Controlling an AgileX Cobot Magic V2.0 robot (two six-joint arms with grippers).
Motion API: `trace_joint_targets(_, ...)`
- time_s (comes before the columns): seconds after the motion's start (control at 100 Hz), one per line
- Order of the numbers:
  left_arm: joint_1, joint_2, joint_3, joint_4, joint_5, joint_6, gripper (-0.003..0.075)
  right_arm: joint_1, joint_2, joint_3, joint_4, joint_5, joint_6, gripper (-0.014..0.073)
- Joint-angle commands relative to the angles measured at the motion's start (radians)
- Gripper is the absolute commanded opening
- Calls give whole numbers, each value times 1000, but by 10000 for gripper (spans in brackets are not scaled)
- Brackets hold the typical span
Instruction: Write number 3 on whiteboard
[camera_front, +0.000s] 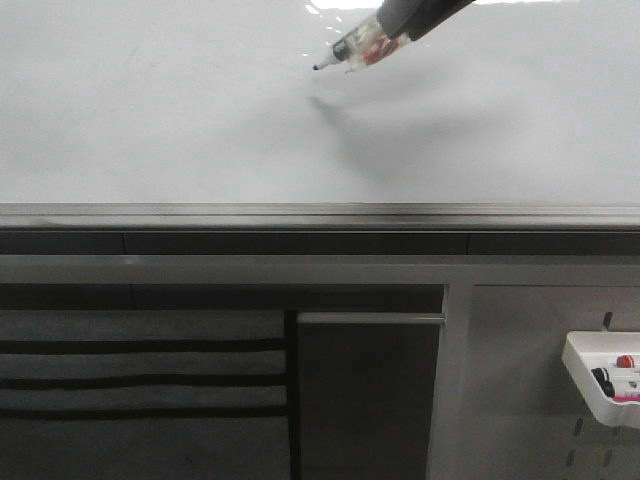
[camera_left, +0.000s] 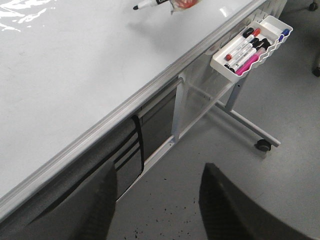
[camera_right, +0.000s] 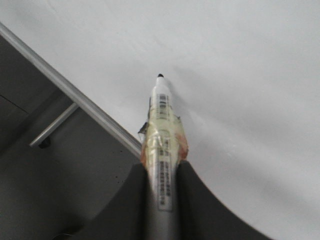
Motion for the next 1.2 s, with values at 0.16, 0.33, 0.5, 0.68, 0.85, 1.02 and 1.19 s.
trace_joint_targets(0.16,6,-10,-26,-63,-36,-9,349,-15,-1,-42,-42,-105,-1,-39)
trace_joint_targets(0.33,6,-10,-26,-59,-47,-9,349,-81,-11,-43,-42,-32,9,-39)
trace_joint_targets(0.5,6,-10,-26,-48,-51,-9,349,-107,-12,-43,-29,81,9,-39)
trace_joint_targets(0.68,6,-10,-26,-48,-60,-9,349,-39,51,-38,-8,-13,9,-39)
trace_joint_targets(0.85,6,-10,-26,-41,-60,-9,349,-41,74,-56,-14,-51,9,-39)
trace_joint_targets(1.02,6,-10,-26,-39,-60,-9,349,-105,58,-61,-35,148,9,-39)
trace_joint_targets(1.19,6,-10,-26,-37,-60,-9,349,-83,60,-27,3,145,9,-39)
